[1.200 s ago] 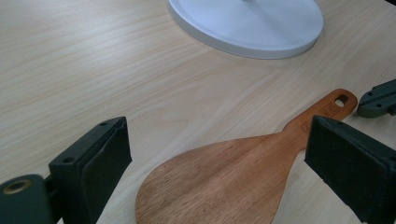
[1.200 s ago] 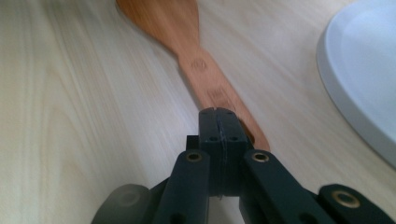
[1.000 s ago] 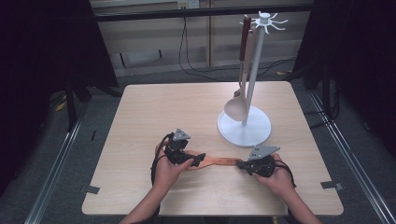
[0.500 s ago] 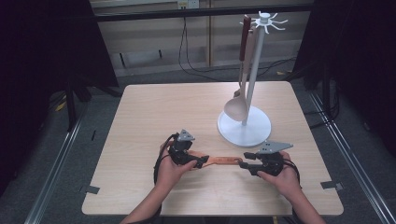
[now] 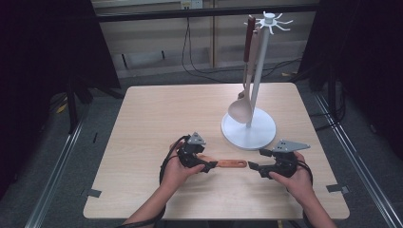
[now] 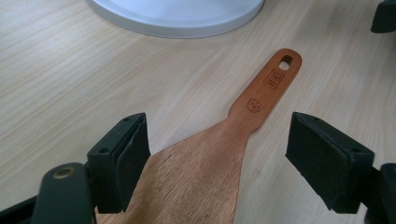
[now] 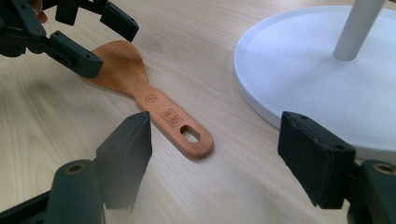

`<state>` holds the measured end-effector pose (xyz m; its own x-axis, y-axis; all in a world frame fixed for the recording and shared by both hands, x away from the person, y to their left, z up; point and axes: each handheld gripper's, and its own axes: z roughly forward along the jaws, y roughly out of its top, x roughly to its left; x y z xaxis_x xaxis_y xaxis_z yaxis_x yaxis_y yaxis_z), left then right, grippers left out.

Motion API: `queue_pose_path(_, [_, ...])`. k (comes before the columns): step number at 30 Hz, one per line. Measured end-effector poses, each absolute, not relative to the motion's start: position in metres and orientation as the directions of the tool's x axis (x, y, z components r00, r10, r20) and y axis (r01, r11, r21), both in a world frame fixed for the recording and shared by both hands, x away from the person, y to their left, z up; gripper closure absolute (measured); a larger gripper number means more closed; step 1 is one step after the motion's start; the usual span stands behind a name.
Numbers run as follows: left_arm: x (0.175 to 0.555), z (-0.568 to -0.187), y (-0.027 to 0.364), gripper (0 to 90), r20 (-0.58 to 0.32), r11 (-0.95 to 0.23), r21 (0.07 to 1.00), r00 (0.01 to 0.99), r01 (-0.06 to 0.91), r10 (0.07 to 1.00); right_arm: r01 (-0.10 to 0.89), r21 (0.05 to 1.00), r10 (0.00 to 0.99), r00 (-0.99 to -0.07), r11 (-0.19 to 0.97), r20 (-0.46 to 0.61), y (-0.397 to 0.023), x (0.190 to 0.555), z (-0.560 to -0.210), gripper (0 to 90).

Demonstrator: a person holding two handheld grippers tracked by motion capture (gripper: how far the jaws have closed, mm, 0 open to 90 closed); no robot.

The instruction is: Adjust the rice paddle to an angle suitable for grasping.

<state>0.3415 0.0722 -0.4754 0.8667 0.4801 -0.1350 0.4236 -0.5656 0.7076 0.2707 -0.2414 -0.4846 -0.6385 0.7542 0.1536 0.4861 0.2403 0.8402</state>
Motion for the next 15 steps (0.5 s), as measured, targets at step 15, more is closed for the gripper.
queue_pose_path(15, [0.347, -0.475, 0.045, 27.8, -0.101, -0.71, 0.617, 0.929, 0.338, 0.355, 0.489, 0.844, 0.77, -0.618, 0.219, 0.158, -0.251, 0.269, -0.482, 24.0])
